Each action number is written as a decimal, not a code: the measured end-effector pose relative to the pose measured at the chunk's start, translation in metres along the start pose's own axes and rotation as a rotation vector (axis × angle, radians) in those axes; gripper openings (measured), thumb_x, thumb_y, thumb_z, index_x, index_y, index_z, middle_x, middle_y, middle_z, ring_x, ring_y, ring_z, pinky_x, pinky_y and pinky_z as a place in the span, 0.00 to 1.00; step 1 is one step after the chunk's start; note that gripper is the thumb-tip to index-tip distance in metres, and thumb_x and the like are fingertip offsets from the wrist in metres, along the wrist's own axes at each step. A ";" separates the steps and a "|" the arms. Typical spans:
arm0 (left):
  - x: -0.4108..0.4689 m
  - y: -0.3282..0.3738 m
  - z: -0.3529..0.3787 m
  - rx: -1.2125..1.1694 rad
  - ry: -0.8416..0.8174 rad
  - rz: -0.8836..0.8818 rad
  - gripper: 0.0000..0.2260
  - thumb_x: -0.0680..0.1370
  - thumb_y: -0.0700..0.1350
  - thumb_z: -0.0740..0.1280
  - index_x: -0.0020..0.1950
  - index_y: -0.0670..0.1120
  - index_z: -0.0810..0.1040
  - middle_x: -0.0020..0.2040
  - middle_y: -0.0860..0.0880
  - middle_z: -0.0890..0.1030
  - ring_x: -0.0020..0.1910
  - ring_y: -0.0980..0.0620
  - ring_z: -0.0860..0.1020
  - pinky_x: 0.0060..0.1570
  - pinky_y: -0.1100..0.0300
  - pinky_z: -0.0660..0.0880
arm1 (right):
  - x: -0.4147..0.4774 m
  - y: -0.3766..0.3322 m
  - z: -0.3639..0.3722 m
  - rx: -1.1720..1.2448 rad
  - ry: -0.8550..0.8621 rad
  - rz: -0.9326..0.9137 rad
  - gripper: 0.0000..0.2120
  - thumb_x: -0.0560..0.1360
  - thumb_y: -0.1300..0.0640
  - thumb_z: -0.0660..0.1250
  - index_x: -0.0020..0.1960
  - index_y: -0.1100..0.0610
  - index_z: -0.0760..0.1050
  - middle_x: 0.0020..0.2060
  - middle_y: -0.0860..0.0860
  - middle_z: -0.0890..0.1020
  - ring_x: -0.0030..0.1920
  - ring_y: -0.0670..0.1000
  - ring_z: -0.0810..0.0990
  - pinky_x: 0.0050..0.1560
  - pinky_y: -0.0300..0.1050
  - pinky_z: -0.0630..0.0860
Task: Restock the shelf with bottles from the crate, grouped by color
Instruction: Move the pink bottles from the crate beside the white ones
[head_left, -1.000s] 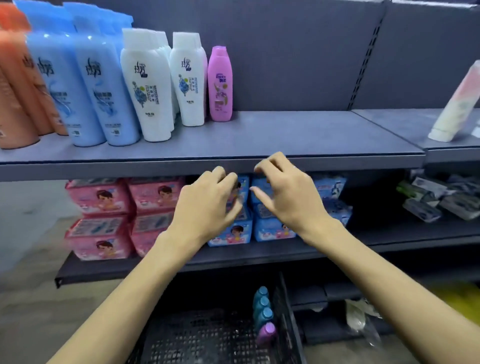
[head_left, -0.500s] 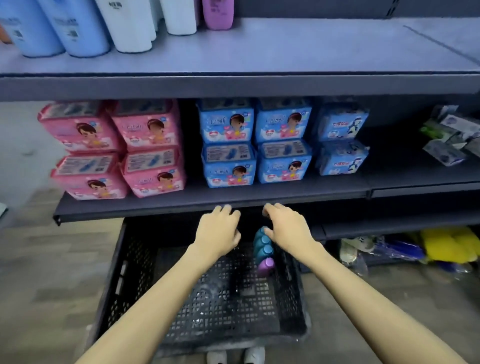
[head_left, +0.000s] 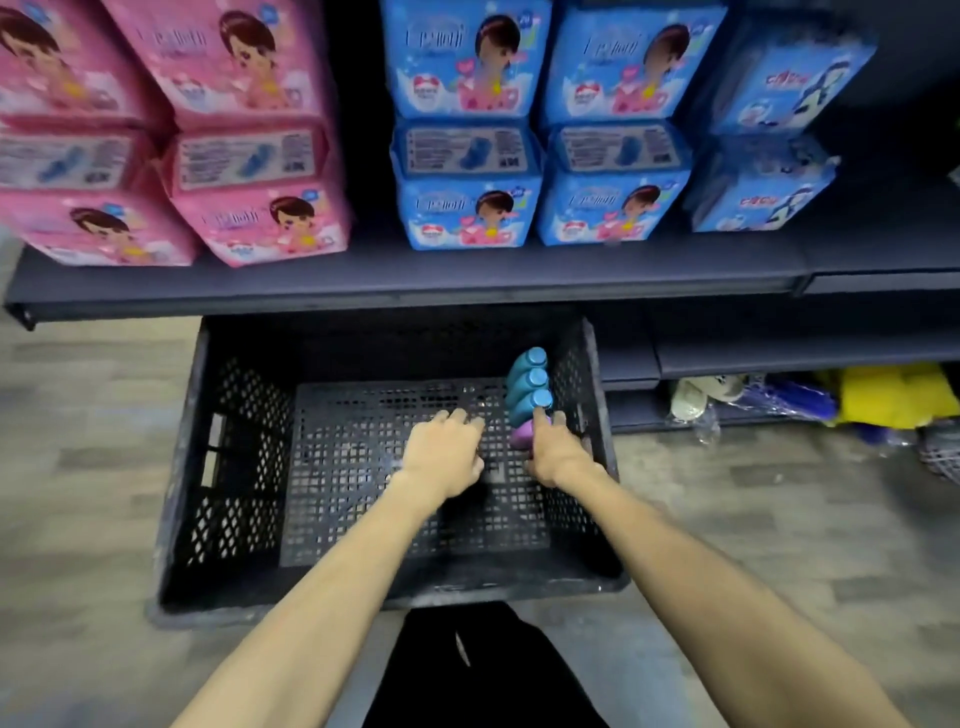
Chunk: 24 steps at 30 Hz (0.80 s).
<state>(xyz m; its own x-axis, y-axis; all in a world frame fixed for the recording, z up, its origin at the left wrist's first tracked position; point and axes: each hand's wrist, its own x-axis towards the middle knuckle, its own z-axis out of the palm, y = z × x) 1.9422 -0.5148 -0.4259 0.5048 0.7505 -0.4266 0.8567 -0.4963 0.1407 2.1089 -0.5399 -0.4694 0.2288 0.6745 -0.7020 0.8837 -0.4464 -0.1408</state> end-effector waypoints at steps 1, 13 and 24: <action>0.001 -0.001 0.005 -0.015 -0.010 -0.009 0.18 0.78 0.50 0.62 0.66 0.45 0.69 0.62 0.45 0.73 0.62 0.44 0.72 0.49 0.51 0.73 | 0.004 0.000 0.003 0.009 0.015 -0.003 0.26 0.78 0.64 0.64 0.73 0.55 0.61 0.70 0.59 0.63 0.62 0.63 0.76 0.60 0.53 0.71; 0.012 -0.015 0.034 -0.003 -0.172 -0.038 0.20 0.79 0.48 0.62 0.70 0.45 0.67 0.65 0.43 0.75 0.63 0.42 0.74 0.53 0.50 0.74 | 0.037 0.008 0.025 0.180 0.112 -0.123 0.12 0.77 0.58 0.60 0.58 0.47 0.75 0.58 0.57 0.81 0.55 0.61 0.80 0.56 0.51 0.76; 0.032 -0.007 0.084 -0.075 -0.166 -0.051 0.19 0.79 0.49 0.61 0.68 0.44 0.66 0.63 0.42 0.76 0.59 0.40 0.76 0.50 0.50 0.74 | 0.073 0.021 0.076 0.138 0.206 -0.103 0.17 0.82 0.52 0.52 0.61 0.47 0.78 0.57 0.55 0.81 0.47 0.54 0.72 0.49 0.47 0.66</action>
<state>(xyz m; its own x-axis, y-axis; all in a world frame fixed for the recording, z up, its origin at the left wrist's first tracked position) 1.9434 -0.5240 -0.5159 0.4411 0.6882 -0.5760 0.8894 -0.4209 0.1782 2.1135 -0.5445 -0.5766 0.2312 0.8197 -0.5241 0.8459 -0.4355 -0.3080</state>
